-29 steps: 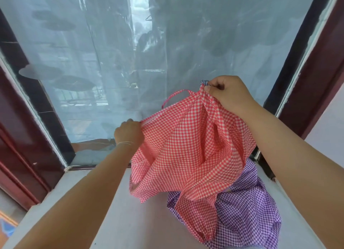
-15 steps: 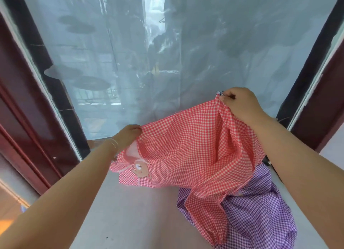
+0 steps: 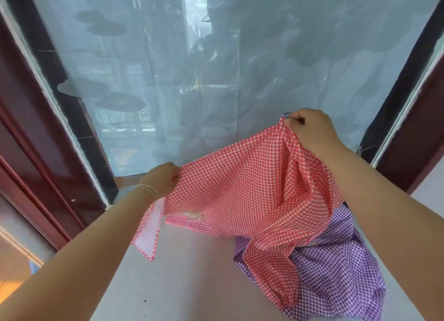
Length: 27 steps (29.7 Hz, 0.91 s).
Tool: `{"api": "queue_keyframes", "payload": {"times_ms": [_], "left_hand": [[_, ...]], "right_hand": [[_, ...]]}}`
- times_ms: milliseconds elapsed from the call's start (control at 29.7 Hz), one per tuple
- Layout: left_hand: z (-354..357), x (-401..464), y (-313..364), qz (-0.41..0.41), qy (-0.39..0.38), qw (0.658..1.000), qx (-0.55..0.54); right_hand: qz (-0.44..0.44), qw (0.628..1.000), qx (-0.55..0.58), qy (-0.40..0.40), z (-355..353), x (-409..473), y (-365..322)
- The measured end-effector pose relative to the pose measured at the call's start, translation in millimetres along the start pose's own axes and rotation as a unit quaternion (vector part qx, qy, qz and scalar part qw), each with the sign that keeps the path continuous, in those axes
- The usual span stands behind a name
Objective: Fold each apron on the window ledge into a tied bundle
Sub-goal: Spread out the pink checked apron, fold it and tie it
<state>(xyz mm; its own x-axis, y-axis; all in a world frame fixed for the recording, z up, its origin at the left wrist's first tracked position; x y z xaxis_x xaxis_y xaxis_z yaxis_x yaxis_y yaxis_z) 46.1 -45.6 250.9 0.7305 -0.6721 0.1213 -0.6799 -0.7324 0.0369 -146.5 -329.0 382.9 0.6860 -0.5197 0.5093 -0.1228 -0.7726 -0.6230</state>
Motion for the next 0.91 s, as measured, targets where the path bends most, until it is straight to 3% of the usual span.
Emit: {"api": "queue_keyframes", "payload": {"times_ms": [134, 269, 403, 504, 571, 672, 740, 807, 908], "left_hand": [[2, 0, -28, -0.045, -0.005, 0.998, -0.036], [-13, -1, -65, -0.141, 0.055, 0.959, -0.239], [-35, -1, -71, -0.106, 0.095, 0.949, -0.281], [-42, 0, -73, -0.058, 0.079, 0.942, -0.322], [-37, 2, -74, -0.034, 0.038, 0.952, -0.3], [-21, 5, -69, -0.003, -0.029, 0.998, -0.053], [-12, 2, -66, 0.002, -0.038, 0.997, 0.071], [-5, -6, -68, -0.005, -0.048, 0.997, 0.063], [8, -23, -78, -0.025, -0.057, 0.997, -0.037]], "right_hand": [[-0.005, 1.0, -0.006, 0.023, 0, -2, -4], [0.005, 0.999, -0.031, 0.022, 4, -8, 0], [0.021, 0.998, -0.055, 0.012, 12, -23, 11], [0.058, 0.996, -0.048, 0.045, 10, -39, 24], [0.093, 0.993, -0.03, 0.067, 7, -48, 32], [0.114, 0.992, 0.009, 0.058, 7, -66, 38], [0.105, 0.994, -0.001, 0.02, 9, -78, 34], [0.087, 0.994, -0.052, -0.036, 13, -88, 29], [0.088, 0.975, -0.159, -0.131, 21, -104, 30]]}}
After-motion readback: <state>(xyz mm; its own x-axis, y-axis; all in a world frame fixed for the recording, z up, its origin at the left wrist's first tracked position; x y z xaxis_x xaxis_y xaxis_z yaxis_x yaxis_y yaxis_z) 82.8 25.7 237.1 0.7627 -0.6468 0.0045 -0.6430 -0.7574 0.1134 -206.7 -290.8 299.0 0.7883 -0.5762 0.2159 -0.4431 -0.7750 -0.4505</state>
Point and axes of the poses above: each hand's wrist, its own x-axis towards the middle knuckle, its own z-axis out of the palm, y = z × x, the point moved 7 cm from there along x, towards the middle knuckle, and after that the axes turned 8 degrees about x, right-handed, at the moved point
